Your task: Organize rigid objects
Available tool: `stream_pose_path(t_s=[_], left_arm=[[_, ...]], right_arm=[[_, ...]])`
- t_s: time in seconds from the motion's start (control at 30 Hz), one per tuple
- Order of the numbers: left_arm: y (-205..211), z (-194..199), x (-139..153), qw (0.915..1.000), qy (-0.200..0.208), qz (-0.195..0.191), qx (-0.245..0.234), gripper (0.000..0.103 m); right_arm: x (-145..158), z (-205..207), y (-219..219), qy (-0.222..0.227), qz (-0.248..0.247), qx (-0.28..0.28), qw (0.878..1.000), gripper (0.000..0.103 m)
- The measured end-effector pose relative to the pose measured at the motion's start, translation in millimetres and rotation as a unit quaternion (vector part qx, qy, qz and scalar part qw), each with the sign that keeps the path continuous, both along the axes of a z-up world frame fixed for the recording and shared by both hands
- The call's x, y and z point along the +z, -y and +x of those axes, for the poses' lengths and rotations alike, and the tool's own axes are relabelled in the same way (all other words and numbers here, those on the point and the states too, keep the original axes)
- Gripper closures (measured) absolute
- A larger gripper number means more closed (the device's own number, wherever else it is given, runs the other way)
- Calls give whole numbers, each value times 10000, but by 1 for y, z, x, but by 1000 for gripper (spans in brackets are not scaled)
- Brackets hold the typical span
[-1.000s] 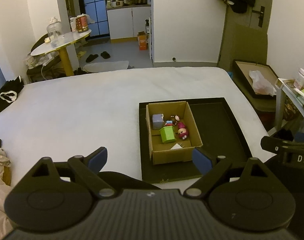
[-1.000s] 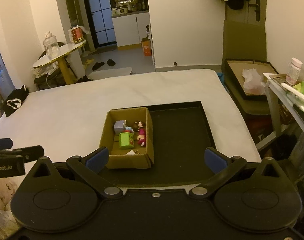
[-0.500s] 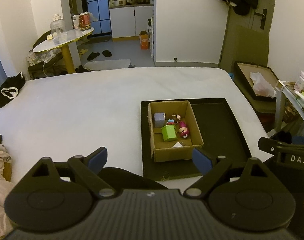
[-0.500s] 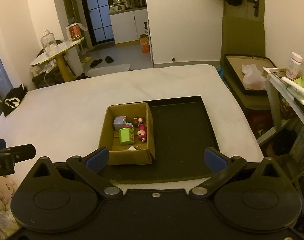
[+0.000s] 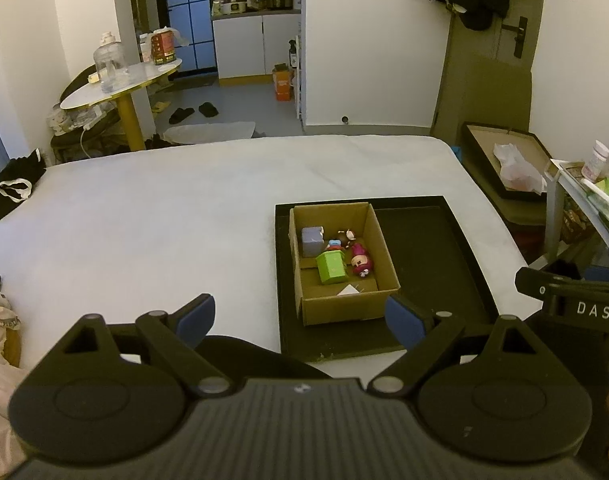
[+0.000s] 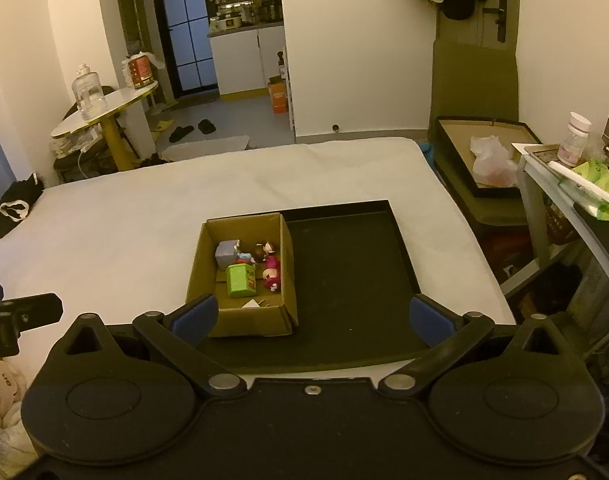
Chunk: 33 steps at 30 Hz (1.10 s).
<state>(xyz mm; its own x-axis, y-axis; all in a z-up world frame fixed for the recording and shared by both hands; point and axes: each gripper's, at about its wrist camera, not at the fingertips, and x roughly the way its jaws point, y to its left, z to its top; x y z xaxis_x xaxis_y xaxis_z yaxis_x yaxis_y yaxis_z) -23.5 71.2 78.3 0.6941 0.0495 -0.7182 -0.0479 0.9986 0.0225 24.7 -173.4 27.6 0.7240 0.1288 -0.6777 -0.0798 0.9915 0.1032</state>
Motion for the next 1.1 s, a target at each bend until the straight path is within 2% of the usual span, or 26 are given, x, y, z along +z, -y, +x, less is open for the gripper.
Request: stream_pose_path(t_s=[0.47,1.1], left_arm=[[0,2,0,10000,-21,-2,6,12],[4,2,-1,9999,57,-65,-99,12]], right_arm=[[2,-3,-4,98,-64,1,9999,0],[-2,-1,-2,4,-48,-34,10000,0]])
